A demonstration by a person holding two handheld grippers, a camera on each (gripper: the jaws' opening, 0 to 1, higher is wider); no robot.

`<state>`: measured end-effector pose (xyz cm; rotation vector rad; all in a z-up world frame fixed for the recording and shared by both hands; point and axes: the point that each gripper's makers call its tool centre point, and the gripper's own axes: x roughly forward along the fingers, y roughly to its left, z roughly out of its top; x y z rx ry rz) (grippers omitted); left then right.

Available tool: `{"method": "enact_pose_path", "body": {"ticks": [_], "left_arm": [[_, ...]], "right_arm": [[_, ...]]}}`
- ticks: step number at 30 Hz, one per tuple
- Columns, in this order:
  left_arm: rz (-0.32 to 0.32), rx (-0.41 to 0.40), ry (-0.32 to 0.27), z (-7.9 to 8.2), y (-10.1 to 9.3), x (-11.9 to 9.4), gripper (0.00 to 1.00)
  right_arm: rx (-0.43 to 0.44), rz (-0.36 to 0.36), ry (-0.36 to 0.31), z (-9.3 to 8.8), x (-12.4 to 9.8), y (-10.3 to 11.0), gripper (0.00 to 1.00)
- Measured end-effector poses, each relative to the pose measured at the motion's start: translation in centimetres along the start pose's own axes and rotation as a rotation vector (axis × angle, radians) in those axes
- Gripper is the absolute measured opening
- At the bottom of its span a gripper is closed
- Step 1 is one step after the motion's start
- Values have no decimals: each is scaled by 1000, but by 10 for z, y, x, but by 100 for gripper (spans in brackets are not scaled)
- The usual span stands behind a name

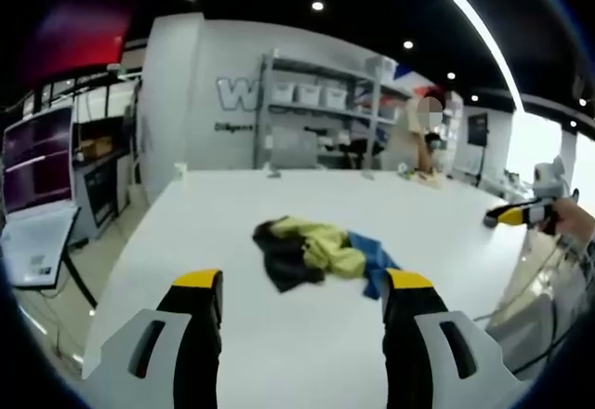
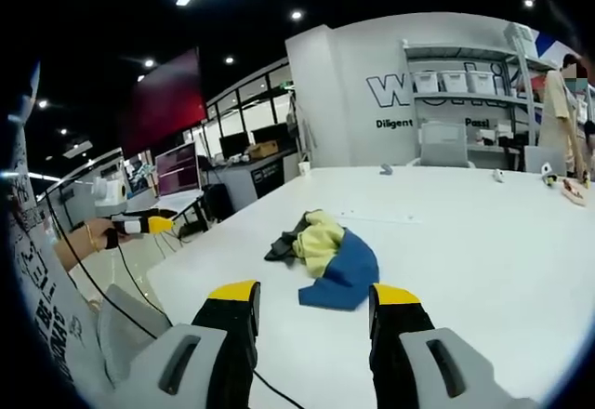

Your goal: Fold the garment on the visible template until the final outline fits inside the template.

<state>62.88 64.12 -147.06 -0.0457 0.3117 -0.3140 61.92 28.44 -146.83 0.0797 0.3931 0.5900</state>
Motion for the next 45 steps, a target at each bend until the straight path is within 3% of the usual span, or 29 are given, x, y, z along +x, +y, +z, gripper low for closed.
{"method": "enact_pose_path", "body": {"ticks": [10, 26, 34, 37, 41, 45], "left_arm": [[-7, -5, 12, -2, -1, 8, 64], [-40, -19, 27, -4, -1, 39, 62], [-52, -23, 49, -9, 1, 59, 61], [-63, -31, 55, -9, 3, 69, 60], [-67, -8, 44, -1, 14, 90, 62], [-63, -1, 59, -6, 22, 108, 62]], "right_arm": [[0, -2, -1, 3, 3, -1, 43], [19, -39, 1, 8, 14, -21, 42], [-25, -53, 26, 17, 31, -35, 40], [-40, -60, 8, 31, 37, -42, 43], [-87, -36, 27, 42, 61, -48, 43], [-100, -26, 44, 42, 88, -54, 42]]}}
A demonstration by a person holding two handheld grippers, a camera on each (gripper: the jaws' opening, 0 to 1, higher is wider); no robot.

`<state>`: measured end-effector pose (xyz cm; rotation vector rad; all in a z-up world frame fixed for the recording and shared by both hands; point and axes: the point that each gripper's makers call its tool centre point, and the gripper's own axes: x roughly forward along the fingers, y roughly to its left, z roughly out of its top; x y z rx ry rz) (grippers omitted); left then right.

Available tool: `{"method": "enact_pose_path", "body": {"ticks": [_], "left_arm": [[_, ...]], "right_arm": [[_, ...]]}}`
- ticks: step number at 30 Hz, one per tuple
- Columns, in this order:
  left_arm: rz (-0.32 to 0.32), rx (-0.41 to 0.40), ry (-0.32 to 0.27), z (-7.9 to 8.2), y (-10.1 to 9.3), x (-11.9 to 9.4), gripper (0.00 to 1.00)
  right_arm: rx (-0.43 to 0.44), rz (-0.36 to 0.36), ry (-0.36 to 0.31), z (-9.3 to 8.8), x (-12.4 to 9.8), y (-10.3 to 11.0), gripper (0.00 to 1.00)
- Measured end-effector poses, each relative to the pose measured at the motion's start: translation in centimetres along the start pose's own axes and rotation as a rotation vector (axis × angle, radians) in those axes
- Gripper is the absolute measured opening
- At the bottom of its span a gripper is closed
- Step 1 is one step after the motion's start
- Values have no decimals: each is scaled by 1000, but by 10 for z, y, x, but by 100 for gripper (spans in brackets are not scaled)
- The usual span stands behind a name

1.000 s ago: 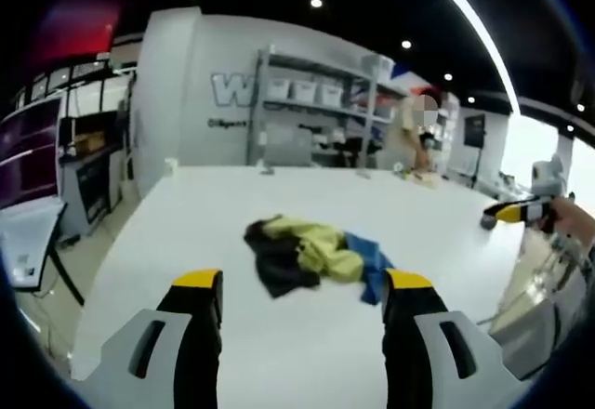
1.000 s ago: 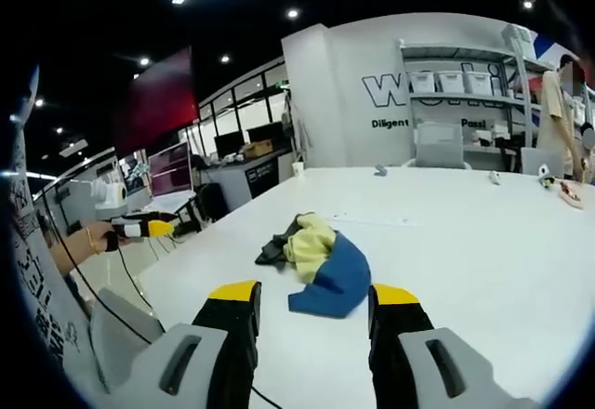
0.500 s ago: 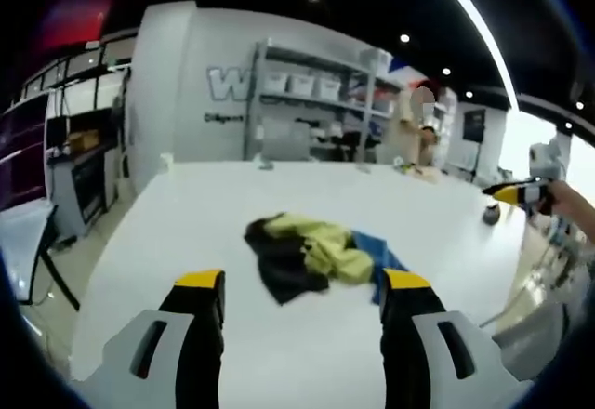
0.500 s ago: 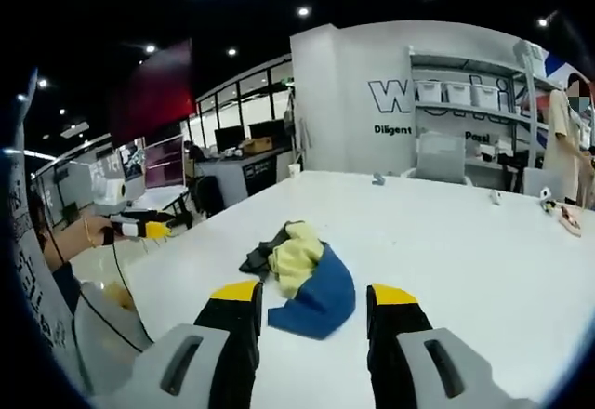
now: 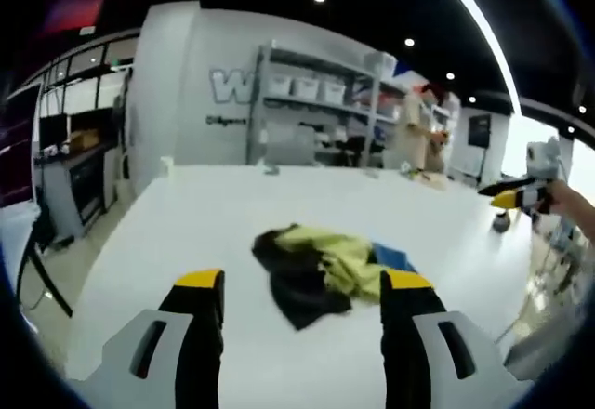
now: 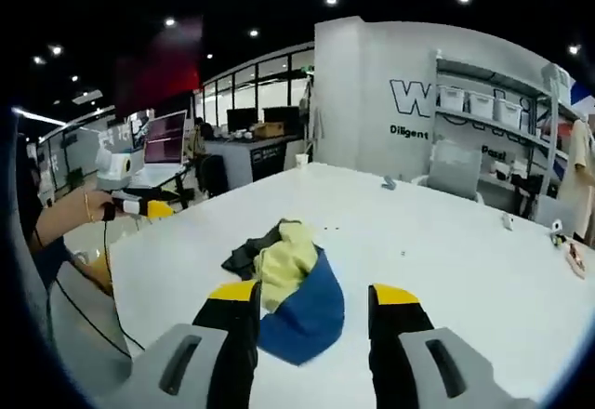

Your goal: Fold the garment on the visible template until the final outline fits inside the template.

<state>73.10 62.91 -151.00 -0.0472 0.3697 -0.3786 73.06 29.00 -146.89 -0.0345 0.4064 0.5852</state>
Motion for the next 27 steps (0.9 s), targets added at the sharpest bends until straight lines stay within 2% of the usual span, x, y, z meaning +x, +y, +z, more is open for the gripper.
{"method": "enact_pose_path", "body": {"ticks": [2, 3, 7, 8, 10, 11, 12, 15, 19, 21, 24, 25, 26, 27], "left_arm": [[5, -5, -25, 6, 5, 9, 62], [2, -25, -30, 9, 13, 18, 62], [2, -45, -38, 12, 26, 35, 60], [4, -46, -26, 10, 33, 45, 59], [28, -16, 12, 3, 43, 56, 58], [57, -38, 10, 2, 49, 64, 58], [67, -8, 18, 1, 52, 71, 58], [60, -11, 23, 0, 59, 99, 58], [64, -3, 33, -7, 61, 114, 56], [54, -23, 37, -11, 58, 122, 56], [28, -57, 33, -18, 54, 138, 54], [23, -65, 28, -18, 53, 140, 54], [17, -75, 24, -19, 52, 144, 53], [17, -82, 26, -22, 53, 150, 52]], "right_arm": [[-22, 11, 8, 2, 7, -1, 41], [-106, -2, 29, 9, 21, -7, 40], [-140, -11, 45, 16, 45, -23, 40], [-131, -6, 31, 22, 57, -28, 40], [-129, 4, 29, 25, 70, -31, 39], [-139, 7, 33, 26, 80, -32, 39], [-154, 13, 24, 28, 88, -33, 39], [-140, 34, 41, 21, 121, -28, 38], [-116, 60, 65, 8, 142, -16, 33], [-114, 65, 80, 5, 146, -15, 30], [-119, 71, 94, -1, 167, -15, 29], [-124, 81, 84, -1, 172, -13, 27], [-125, 103, 42, 5, 182, -12, 22], [-109, 104, 36, 4, 186, -10, 18]]}}
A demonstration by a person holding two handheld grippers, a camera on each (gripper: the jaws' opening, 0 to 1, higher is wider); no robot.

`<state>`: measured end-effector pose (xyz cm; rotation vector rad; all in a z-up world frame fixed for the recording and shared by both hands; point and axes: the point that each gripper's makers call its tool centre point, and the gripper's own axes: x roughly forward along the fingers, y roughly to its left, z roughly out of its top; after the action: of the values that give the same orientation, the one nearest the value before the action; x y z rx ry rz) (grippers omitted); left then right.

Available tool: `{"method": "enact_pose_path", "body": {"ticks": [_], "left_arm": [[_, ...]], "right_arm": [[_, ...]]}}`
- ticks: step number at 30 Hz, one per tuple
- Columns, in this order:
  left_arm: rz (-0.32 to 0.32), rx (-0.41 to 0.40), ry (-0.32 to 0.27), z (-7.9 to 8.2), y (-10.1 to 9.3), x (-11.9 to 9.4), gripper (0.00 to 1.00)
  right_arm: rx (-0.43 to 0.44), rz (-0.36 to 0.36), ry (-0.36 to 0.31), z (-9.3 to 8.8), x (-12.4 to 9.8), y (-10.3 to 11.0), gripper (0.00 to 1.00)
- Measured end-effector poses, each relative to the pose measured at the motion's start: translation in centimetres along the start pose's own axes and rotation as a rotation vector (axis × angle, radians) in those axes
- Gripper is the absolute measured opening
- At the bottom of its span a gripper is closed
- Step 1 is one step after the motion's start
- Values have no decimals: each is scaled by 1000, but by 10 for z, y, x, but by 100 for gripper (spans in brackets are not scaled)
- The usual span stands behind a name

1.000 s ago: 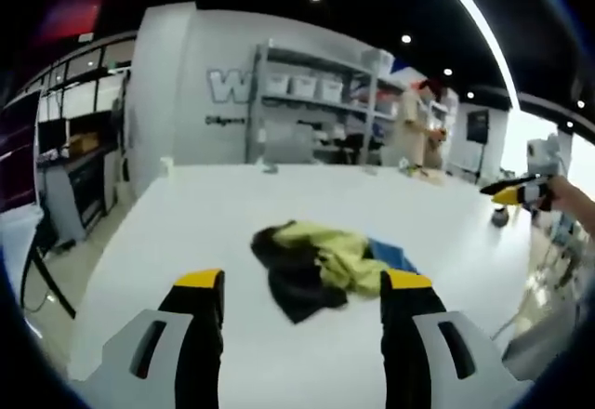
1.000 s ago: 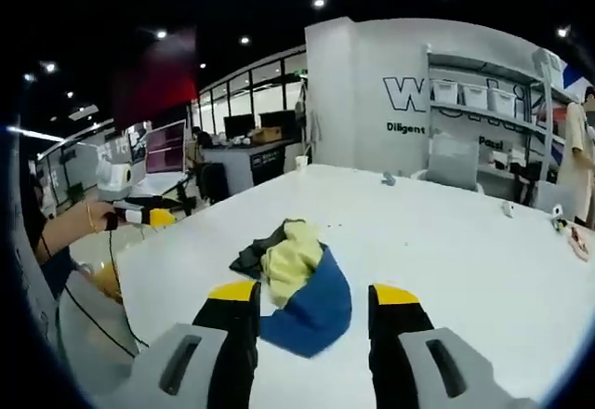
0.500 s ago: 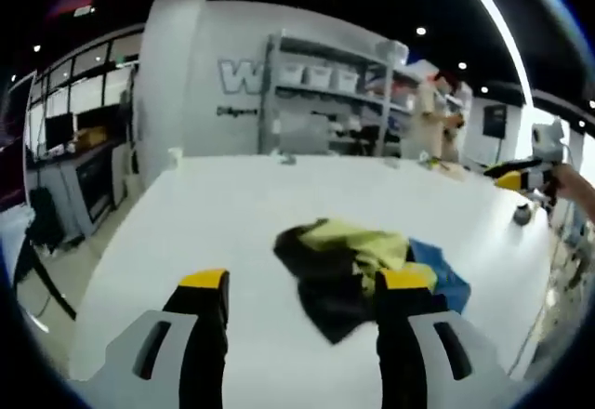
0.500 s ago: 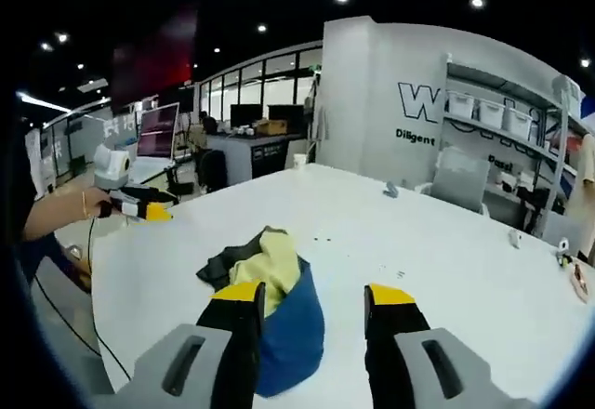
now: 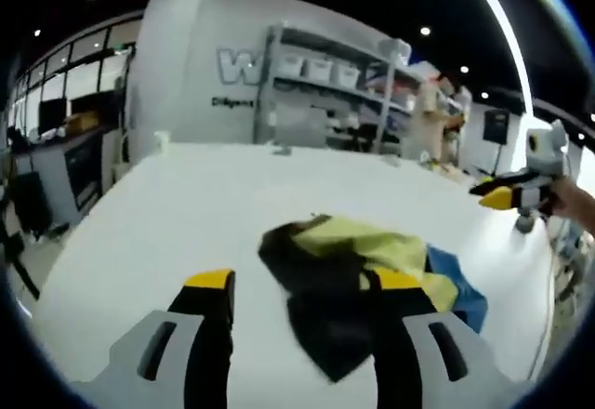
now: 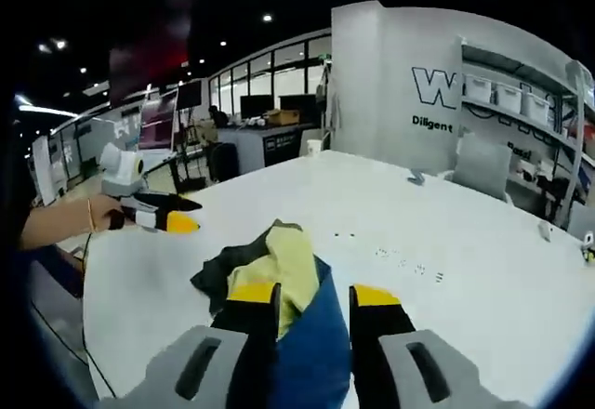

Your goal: Fold the garment on the visible template until the final outline fits inside the template.

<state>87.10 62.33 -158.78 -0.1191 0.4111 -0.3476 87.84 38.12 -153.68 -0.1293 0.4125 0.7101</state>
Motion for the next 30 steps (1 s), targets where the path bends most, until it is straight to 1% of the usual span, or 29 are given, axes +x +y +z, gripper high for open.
{"method": "enact_pose_path", "body": {"ticks": [2, 3, 4, 6, 8, 9, 10, 11, 12, 15, 16, 17, 18, 19, 20, 21, 22, 23, 25, 29, 30], "left_arm": [[0, -2, 12, -5, 3, 8, 51], [0, -3, 16, -6, 4, 10, 51], [-4, 1, 24, -9, 3, 17, 51], [-10, 2, 32, -12, 4, 22, 50], [-16, 5, 48, -15, 3, 27, 50], [-33, 11, 61, -17, 2, 31, 50], [-49, 17, 75, -19, 0, 34, 50], [-51, 16, 76, -19, 0, 36, 49], [-49, 13, 90, -20, 0, 38, 49], [-48, 1, 106, -22, 6, 47, 47], [-49, -8, 109, -24, 7, 48, 46], [-53, -31, 115, -25, 7, 51, 43], [-53, -69, 115, -26, 5, 53, 39], [-56, -79, 114, -26, 4, 55, 35], [-57, -89, 127, -30, 3, 56, 34], [-54, -104, 137, -33, 4, 58, 34], [-51, -118, 146, -37, 4, 61, 35], [-53, -138, 163, -43, 3, 62, 35], [-60, -149, 174, -47, 1, 64, 34], [-61, -152, 182, -50, 0, 66, 33], [-62, -153, 184, -51, 0, 66, 32]], "right_arm": [[2, 2, 6, -2, 8, -1, 15], [1, 2, 8, -3, 12, -3, 15], [-2, 1, 32, -9, 21, -6, 15], [0, 1, 41, -13, 30, -7, 15], [8, 5, 38, -17, 38, -9, 12], [12, 10, 36, -20, 46, -10, 11], [19, 10, 53, -25, 53, -12, 12], [21, 9, 59, -27, 55, -12, 13], [14, 6, 70, -32, 65, -14, 13], [32, 2, 93, -40, 77, -14, 13], [53, -1, 102, -42, 81, -14, 13], [96, 12, 102, -43, 88, -14, 12], [113, 28, 91, -41, 91, -8, 12], [100, 24, 99, -41, 92, -6, 11], [59, 10, 131, -46, 95, -11, 11], [47, -10, 147, -49, 98, -16, 12], [54, -15, 151, -51, 101, -17, 13], [68, -15, 156, -54, 104, -17, 13], [78, -12, 156, -58, 107, -16, 12], [52, -22, 169, -57, 108, -17, 10], [48, -23, 172, -58, 108, -18, 8]]}}
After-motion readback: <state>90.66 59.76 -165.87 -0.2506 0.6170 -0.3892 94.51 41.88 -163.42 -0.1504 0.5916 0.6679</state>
